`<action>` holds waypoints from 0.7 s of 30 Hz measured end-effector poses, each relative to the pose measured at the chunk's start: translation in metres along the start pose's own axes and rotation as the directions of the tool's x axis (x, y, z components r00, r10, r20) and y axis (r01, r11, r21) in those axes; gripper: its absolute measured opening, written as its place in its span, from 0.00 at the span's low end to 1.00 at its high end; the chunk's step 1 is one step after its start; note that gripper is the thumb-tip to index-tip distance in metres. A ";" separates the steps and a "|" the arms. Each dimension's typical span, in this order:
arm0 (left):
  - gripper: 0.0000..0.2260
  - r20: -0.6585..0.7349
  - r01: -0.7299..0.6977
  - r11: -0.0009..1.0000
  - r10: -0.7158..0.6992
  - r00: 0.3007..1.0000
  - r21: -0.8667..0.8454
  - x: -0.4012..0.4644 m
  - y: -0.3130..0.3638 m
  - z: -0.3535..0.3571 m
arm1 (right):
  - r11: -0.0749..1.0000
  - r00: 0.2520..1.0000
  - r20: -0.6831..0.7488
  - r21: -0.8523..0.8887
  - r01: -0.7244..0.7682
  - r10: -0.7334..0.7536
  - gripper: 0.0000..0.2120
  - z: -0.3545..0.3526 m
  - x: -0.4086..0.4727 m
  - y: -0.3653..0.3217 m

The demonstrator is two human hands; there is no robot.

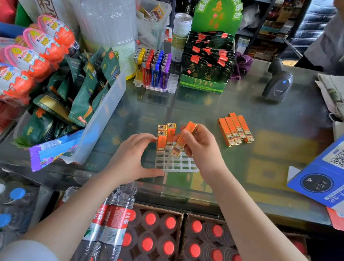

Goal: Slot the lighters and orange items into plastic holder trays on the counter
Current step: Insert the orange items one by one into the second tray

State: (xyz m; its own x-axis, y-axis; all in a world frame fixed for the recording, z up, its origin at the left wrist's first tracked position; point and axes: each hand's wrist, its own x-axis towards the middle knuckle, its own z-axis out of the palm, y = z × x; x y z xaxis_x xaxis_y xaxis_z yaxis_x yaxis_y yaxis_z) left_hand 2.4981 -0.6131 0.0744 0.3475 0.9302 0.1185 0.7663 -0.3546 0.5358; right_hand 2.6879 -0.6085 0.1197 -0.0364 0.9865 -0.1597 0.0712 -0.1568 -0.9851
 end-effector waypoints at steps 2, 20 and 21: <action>0.37 -0.005 -0.003 1.000 0.003 1.000 -0.001 0.000 0.000 0.000 | 0.970 0.991 0.020 -0.200 0.137 -0.136 0.03 -0.001 -0.004 0.002; 0.35 0.014 0.002 1.000 -0.002 1.000 -0.007 0.001 -0.002 0.000 | 0.789 0.942 0.023 -0.539 0.294 -0.335 0.10 0.004 -0.001 -0.004; 0.35 0.013 0.000 1.000 0.001 1.000 -0.008 0.001 -0.002 0.001 | 0.768 0.943 0.034 -0.570 0.290 -0.331 0.10 0.002 0.000 -0.005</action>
State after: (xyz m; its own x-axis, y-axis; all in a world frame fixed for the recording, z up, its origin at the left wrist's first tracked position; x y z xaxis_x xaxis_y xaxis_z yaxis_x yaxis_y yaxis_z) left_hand 2.4974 -0.6111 0.0729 0.3548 0.9287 0.1081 0.7618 -0.3542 0.5424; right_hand 2.6851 -0.6073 0.1248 -0.0915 0.9806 0.1735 0.6126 0.1928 -0.7665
